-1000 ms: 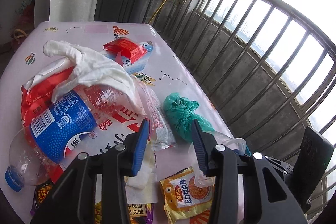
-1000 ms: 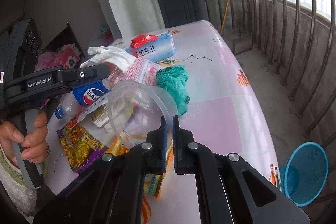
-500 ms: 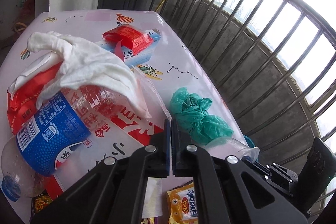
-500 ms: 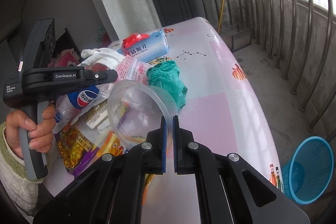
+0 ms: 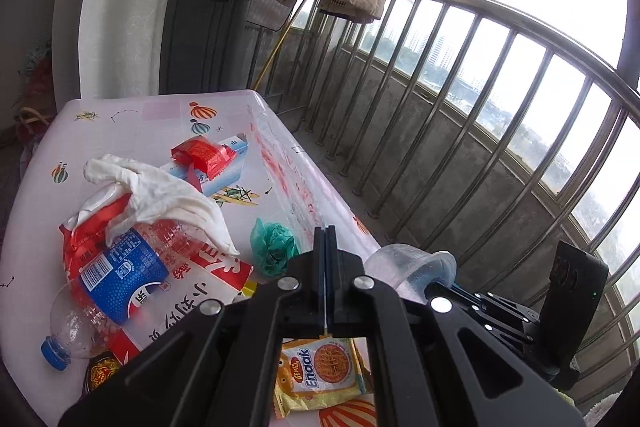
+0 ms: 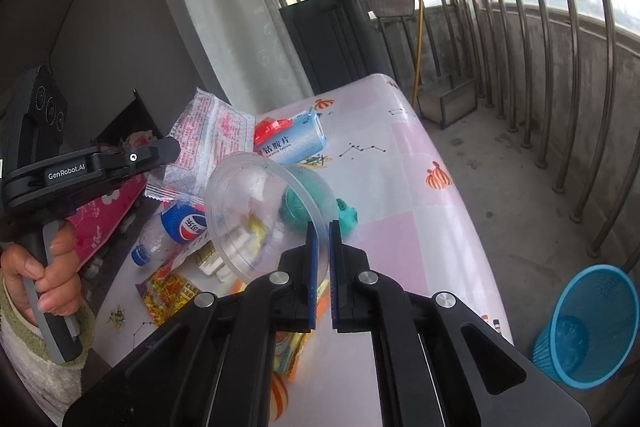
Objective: Collect trash
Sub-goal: 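Carry the clear cup to the blue wastebasket and open the right tool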
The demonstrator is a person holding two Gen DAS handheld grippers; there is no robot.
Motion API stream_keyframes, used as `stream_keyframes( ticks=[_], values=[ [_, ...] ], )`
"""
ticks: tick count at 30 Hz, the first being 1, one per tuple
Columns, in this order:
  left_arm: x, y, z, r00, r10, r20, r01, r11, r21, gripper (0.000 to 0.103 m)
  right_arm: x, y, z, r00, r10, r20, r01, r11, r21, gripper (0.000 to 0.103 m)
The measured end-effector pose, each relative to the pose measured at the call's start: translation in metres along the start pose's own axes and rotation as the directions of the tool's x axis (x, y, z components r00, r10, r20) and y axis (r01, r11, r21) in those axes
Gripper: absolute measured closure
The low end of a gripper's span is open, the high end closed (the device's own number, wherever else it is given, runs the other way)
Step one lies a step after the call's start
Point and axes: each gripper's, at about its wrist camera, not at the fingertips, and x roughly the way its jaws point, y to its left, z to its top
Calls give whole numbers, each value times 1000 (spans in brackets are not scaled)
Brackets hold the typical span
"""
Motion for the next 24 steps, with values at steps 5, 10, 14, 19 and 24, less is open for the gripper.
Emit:
stream_keyframes(
  ticks=[5,10,14,19,24],
  values=[
    [17,-46,6,994,-105,-35,107,993,55,103,-39,-38,-1,993,-96,70,89,991,95,100],
    [79,-107,6,947,-284,-151,294,955,46,103,-77,-111,-15,939,-337,67,305,907,290,100],
    [164,-171,1,876,-361,-319,386,922,18,103,-100,-185,-35,860,-511,1,442,744,501,100],
    [265,-252,-27,767,-381,-517,449,893,8,103,-108,-261,-71,791,-601,-115,509,542,669,100],
    [342,-316,-71,694,-325,-642,475,877,70,99,-94,-318,-106,768,-612,-191,514,411,753,96]
  ],
)
